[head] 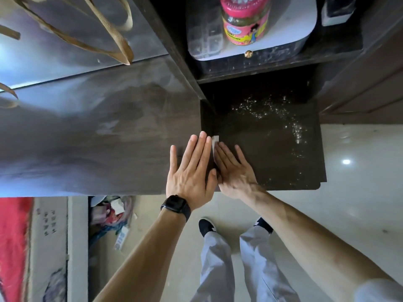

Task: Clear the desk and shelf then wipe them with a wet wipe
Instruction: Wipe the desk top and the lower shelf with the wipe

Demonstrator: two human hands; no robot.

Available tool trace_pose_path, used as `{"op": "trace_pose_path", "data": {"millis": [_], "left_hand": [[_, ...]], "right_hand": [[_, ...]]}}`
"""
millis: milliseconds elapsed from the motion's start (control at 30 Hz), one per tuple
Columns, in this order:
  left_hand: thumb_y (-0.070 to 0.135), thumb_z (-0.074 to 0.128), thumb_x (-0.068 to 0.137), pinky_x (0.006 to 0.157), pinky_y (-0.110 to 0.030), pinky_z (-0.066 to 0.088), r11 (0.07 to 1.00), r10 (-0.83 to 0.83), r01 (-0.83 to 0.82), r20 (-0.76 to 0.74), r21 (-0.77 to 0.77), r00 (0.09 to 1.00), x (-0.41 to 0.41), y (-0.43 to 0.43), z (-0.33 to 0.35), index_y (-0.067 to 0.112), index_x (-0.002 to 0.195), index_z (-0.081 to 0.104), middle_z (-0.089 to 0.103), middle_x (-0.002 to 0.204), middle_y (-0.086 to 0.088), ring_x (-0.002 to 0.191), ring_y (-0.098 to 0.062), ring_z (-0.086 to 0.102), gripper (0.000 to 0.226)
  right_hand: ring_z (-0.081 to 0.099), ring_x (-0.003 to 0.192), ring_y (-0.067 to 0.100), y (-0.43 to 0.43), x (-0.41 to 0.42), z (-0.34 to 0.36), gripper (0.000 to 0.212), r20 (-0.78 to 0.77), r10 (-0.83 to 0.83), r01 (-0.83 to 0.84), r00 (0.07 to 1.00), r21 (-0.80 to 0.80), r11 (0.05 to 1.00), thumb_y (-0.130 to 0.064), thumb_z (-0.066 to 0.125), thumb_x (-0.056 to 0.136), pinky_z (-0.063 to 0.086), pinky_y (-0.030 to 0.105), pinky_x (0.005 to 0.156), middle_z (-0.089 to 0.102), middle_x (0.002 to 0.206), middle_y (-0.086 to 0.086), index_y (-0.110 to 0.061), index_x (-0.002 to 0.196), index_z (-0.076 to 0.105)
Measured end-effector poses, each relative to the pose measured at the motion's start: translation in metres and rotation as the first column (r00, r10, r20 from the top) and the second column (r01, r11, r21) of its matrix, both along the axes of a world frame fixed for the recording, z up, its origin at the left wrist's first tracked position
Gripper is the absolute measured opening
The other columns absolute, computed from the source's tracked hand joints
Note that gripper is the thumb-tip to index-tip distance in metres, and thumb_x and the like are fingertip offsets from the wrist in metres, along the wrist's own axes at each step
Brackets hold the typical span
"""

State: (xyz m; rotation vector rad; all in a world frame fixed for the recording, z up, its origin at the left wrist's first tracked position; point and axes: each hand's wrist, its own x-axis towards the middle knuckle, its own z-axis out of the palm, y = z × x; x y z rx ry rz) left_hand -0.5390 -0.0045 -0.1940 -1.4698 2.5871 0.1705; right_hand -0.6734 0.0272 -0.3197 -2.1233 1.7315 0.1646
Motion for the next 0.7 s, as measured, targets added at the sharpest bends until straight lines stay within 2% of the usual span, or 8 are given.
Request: {"op": "trace_pose_path", "data": {"millis": [67, 233, 333, 400, 467, 533, 600, 700], "left_hand": [[0.038, 0.039, 0.092, 0.121, -0.053, 0.001, 1.0, -0.006, 0.006, -0.001, 0.006, 1.0, 0.001, 0.001, 0.0, 0.014, 0.156, 0.016, 0.01, 0.165, -0.002, 0.152, -0.016, 0.002, 0.073], [0.037, 0.039, 0.091, 0.121, -0.054, 0.004, 1.0, 0.01, -0.01, -0.006, -0.002, 1.0, 0.0, -0.001, -0.001, 0.015, 0.156, 0.017, 0.011, 0.164, 0.0, 0.152, -0.016, 0.004, 0.073], [0.036, 0.037, 0.091, 0.121, -0.054, 0.002, 1.0, 0.012, -0.012, 0.001, 0.004, 1.0, 0.001, -0.001, -0.001, 0.015, 0.157, 0.015, 0.009, 0.165, 0.0, 0.152, -0.016, 0.003, 0.072], [0.033, 0.037, 0.089, 0.121, -0.054, 0.002, 1.0, 0.013, -0.013, 0.003, -0.002, 1.0, 0.001, -0.002, -0.002, 0.015, 0.157, 0.014, 0.008, 0.165, 0.0, 0.152, -0.016, 0.002, 0.074], [0.032, 0.036, 0.087, 0.121, -0.052, -0.002, 1.0, 0.016, -0.016, 0.015, 0.011, 1.0, 0.001, -0.001, -0.001, 0.015, 0.157, 0.012, 0.005, 0.165, 0.0, 0.152, -0.015, -0.002, 0.076], [0.032, 0.036, 0.085, 0.121, -0.05, -0.007, 1.0, 0.019, -0.019, 0.018, 0.017, 1.0, 0.001, -0.001, 0.0, 0.017, 0.157, 0.009, 0.002, 0.165, 0.001, 0.151, -0.013, -0.006, 0.078], [0.032, 0.036, 0.085, 0.121, -0.048, -0.011, 1.0, 0.02, -0.021, 0.021, 0.015, 1.0, 0.001, 0.0, 0.0, 0.017, 0.157, 0.007, 0.0, 0.165, 0.002, 0.151, -0.013, -0.008, 0.08], [0.031, 0.036, 0.083, 0.121, -0.047, -0.011, 1.0, 0.022, -0.022, 0.013, -0.001, 1.0, 0.001, -0.001, -0.001, 0.017, 0.157, 0.007, -0.001, 0.164, 0.002, 0.151, -0.013, -0.007, 0.08]], "right_hand": [[-0.024, 0.149, 0.019, -0.019, -0.003, 0.0, 0.066, -0.022, -0.051, 0.051, 0.998, 0.001, 0.999, -0.042, 0.01, 0.101, -0.016, 0.049, 0.12, -0.018, 0.164, 0.005, -0.011, 0.156, -0.011], [-0.025, 0.149, 0.018, -0.059, -0.019, 0.0, 0.065, -0.01, -0.337, 0.338, 0.941, 0.03, 0.941, -0.045, 0.003, 0.101, -0.018, 0.048, 0.119, -0.019, 0.165, 0.003, -0.013, 0.156, -0.013], [-0.024, 0.15, 0.018, -0.036, -0.051, -0.001, 0.069, -0.057, -0.521, 0.523, 0.852, 0.031, 0.852, -0.048, 0.004, 0.101, -0.013, 0.049, 0.121, -0.02, 0.164, 0.007, -0.009, 0.155, -0.012], [-0.021, 0.151, 0.019, -0.006, -0.067, 0.004, 0.069, -0.075, -0.573, 0.577, 0.816, 0.041, 0.816, -0.048, 0.005, 0.101, -0.009, 0.049, 0.123, -0.017, 0.165, 0.008, -0.007, 0.155, -0.009], [-0.018, 0.152, 0.019, 0.021, -0.06, 0.011, 0.068, -0.026, -0.53, 0.53, 0.848, 0.066, 0.845, -0.047, 0.008, 0.102, -0.007, 0.049, 0.123, -0.011, 0.166, 0.008, -0.007, 0.156, -0.002], [-0.017, 0.152, 0.017, 0.037, -0.033, 0.014, 0.065, 0.108, -0.386, 0.378, 0.916, 0.087, 0.922, -0.046, 0.009, 0.103, -0.008, 0.047, 0.122, -0.007, 0.166, 0.004, -0.012, 0.157, 0.0], [-0.014, 0.152, 0.015, 0.04, -0.003, 0.01, 0.063, 0.212, -0.274, 0.261, 0.938, 0.089, 0.961, -0.045, 0.011, 0.103, -0.006, 0.048, 0.123, -0.004, 0.167, 0.0, -0.016, 0.158, 0.001], [-0.004, 0.153, 0.014, 0.046, 0.023, 0.002, 0.064, 0.212, -0.244, 0.236, 0.946, 0.061, 0.97, -0.039, 0.023, 0.101, 0.004, 0.05, 0.124, 0.005, 0.167, 0.001, -0.014, 0.159, 0.007]]}}
